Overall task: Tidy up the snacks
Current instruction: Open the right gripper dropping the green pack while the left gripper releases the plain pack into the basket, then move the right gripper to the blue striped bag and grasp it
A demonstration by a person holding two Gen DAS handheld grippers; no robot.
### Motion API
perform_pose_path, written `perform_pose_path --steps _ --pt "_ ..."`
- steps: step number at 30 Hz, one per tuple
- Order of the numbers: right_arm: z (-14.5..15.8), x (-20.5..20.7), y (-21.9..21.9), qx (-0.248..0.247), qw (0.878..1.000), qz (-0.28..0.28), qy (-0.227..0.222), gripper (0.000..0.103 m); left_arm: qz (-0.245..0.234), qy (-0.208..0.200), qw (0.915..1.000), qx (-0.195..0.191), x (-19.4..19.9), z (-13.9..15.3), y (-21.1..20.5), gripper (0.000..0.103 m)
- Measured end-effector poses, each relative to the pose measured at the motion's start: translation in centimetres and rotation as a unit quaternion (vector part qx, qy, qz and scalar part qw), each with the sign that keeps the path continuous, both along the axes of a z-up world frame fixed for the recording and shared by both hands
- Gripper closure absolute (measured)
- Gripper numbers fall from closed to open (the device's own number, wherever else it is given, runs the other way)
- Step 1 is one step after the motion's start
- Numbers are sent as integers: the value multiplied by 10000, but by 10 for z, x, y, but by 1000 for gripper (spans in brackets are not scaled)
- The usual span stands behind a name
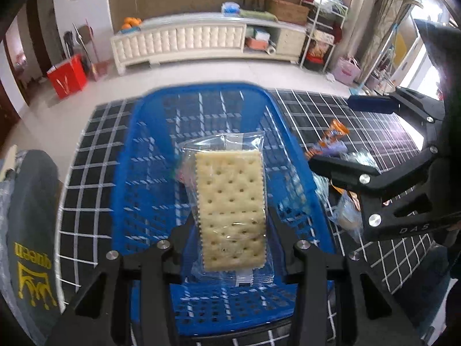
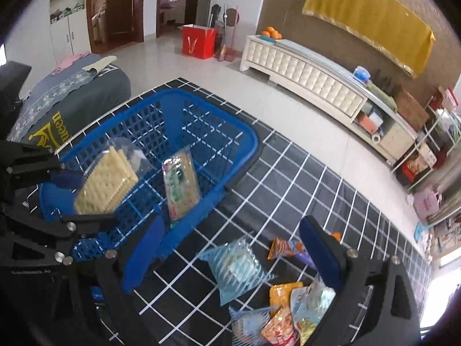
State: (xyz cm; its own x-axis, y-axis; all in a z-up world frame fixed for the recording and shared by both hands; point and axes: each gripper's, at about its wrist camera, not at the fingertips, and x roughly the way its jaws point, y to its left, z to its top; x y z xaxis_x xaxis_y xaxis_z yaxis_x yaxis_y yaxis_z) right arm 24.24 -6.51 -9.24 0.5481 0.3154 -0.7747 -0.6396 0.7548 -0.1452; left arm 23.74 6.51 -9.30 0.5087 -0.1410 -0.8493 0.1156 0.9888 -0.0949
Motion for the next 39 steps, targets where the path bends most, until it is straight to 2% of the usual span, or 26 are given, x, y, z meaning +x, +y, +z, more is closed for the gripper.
perform_pose_path --steps 4,7,12,22,28,31,34,36,39 --pt "-5 -5 -6 82 9999 -59 103 6 -86 192 9998 0 1 -13 -9 60" --pt "-6 -7 -12 137 9997 -107 149 6 -98 368 9993 -10 4 -18 -15 48" --pt "1 -13 -26 308 9990 -251 205 6 -111 378 9992 -80 -1 -11 -21 43" --pt "30 -48 -66 475 9974 -541 -14 6 -75 -59 9999 84 -30 28 -38 43" --pt "39 -66 -105 548 9949 -845 -96 6 -136 -225 9996 98 -39 42 -58 43" --pt "39 -74 -126 576 9931 -1014 -112 6 -231 -302 9993 66 -45 47 -75 34" --pt "39 -80 -146 594 9914 -1163 -110 6 -332 -376 9987 55 -49 51 -91 33" --pt "38 -82 -158 593 9902 -1263 -116 6 -376 -433 9983 118 -51 52 -104 24" --pt "32 -84 -176 552 9884 -1414 -67 6 -424 -444 9980 161 -53 52 -119 22"
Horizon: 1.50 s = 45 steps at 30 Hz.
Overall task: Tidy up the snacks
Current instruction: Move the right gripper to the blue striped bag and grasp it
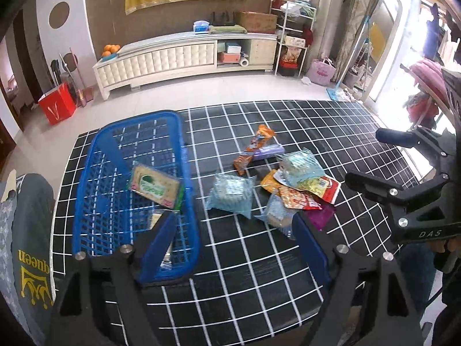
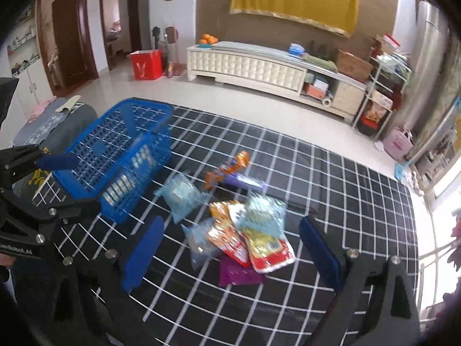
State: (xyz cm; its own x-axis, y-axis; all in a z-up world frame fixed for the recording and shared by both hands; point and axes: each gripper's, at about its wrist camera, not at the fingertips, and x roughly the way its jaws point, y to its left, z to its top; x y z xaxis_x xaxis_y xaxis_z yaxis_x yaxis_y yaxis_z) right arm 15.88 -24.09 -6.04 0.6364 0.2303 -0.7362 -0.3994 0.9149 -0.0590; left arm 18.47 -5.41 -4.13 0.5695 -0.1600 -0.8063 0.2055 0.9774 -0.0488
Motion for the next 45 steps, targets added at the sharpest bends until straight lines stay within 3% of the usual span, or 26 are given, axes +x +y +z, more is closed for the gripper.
perform_pose_path --steps 7,10,17,24,30,33,34,39,42,45 --pt "-22 16 -41 154 9980 -457 410 6 -141 127 9997 147 13 -7 -37 22" --pt "-39 31 -58 236 9943 -683 788 6 -186 180 9996 86 22 -13 -52 22" --pt "-71 69 -79 819 9792 -1021 1547 6 -388 119 9971 649 52 -32 -86 22" --pt "-95 108 -71 901 9718 -1037 1916 6 -402 320 9943 933 85 -58 -95 22" --pt "-111 137 -50 714 9709 -918 2093 6 -128 529 9903 1279 108 -85 -93 15" --pt "-123 150 -40 504 9713 -884 2149 6 -113 492 9882 1445 115 -94 -93 8" --pt "-127 154 -38 457 9711 -887 2166 6 -149 523 9871 1505 117 -98 -94 0" --pt "-151 168 -30 434 9680 -811 2335 7 -198 630 9868 1475 124 -106 -93 0" --pt "-159 164 -32 459 9699 -783 2259 25 -121 688 9866 1473 127 -111 -90 0" --pt "-157 154 -39 572 9706 -825 2186 31 -86 790 9874 1365 128 -116 -85 0"
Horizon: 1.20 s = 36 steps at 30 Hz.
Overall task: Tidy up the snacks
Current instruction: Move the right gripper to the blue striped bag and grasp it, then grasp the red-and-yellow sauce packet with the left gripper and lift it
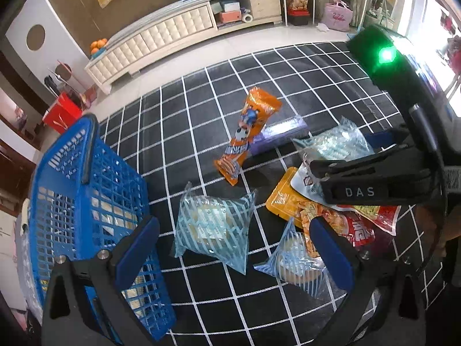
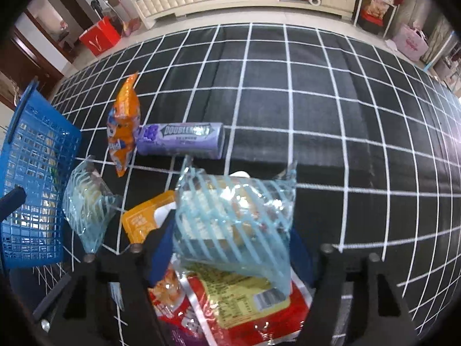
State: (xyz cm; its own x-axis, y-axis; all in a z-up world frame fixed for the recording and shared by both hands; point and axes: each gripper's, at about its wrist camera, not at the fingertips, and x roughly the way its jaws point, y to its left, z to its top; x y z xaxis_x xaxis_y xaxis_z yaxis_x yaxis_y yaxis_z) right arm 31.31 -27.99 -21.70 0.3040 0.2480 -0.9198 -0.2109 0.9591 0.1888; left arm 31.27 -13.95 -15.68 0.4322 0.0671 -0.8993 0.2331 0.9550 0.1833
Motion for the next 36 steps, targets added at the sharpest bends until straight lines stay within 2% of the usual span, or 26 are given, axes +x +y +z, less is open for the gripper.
perform_pose_path --steps 5,9,13,20,25,31,36 --pt "0 -26 -15 21 9998 -178 115 34 -42 3 10000 -36 -8 -2 -1 0" --pt "1 -52 -31 147 9991 -353 201 35 -38 63 9997 -245 -23 -1 -2 0" --pt "25 -74 -45 344 9985 -412 -99 35 -120 117 9988 -450 -41 0 -8 0" --pt "77 -107 -73 332 9964 -478 -617 35 -166 49 9966 -800 -68 20 -15 0" --pt "98 -128 -93 294 9939 -569 -899 35 54 177 9904 -1371 -77 34 -17 0" --pt "101 -144 -116 261 9912 -742 -1068 35 346 509 9747 -2150 -76 35 -34 0" --pt "88 -147 -128 328 9911 -841 -981 35 451 669 9715 -2227 -76 26 -61 0"
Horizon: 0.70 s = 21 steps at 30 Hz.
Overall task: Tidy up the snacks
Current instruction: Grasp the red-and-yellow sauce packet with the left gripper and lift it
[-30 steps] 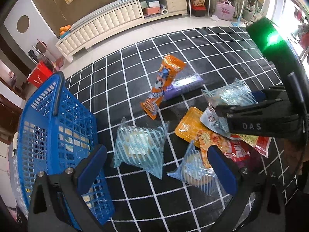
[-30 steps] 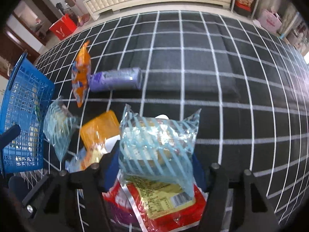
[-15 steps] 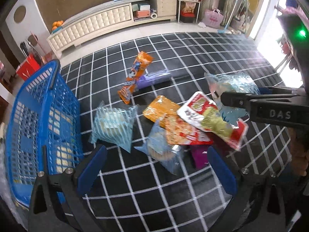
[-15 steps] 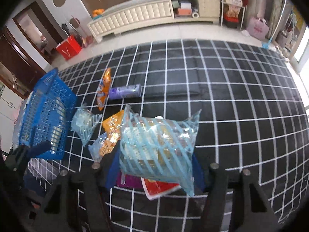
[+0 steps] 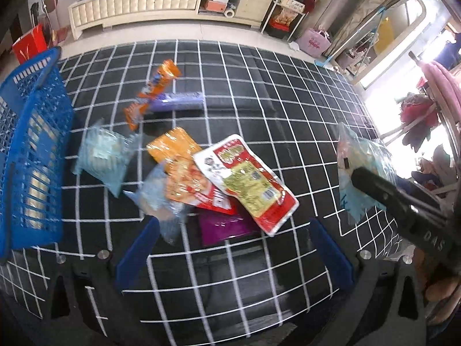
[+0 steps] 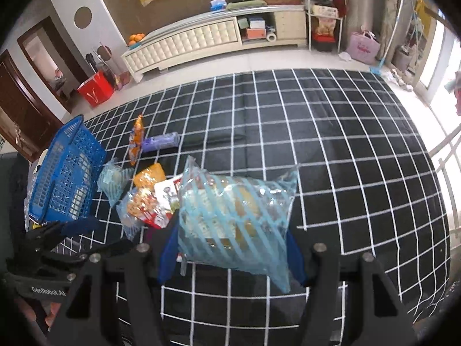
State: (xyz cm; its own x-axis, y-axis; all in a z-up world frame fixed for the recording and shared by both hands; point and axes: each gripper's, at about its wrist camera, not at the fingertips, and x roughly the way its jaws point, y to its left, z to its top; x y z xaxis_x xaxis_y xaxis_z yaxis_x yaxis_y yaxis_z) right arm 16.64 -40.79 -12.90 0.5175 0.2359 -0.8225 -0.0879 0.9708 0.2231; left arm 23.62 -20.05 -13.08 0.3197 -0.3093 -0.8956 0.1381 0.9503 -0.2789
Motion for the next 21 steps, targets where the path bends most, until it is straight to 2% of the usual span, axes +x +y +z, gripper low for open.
perform_pose_path --steps 5,6,7,8,12,17,21 --pt "-13 0 -2 96 9999 49 93 35 27 429 9984 -377 2 -20 -19 2" --pt "-16 1 -3 128 9998 58 105 35 26 521 9975 -467 3 -24 -22 5" --pt "-18 2 -1 156 9998 64 124 35 31 614 9967 -527 3 -28 -25 16" --pt "-22 3 -3 195 9997 64 156 35 52 701 9960 -553 4 -32 -28 22" --pt "-31 6 -7 301 9993 63 216 35 29 863 9946 -568 9 -45 -35 28" --pt "-41 9 -8 374 9989 76 256 35 53 911 9939 -615 14 -53 -38 44" --pt "-46 11 -8 436 9986 127 283 35 19 1001 9930 -621 20 -60 -43 50"
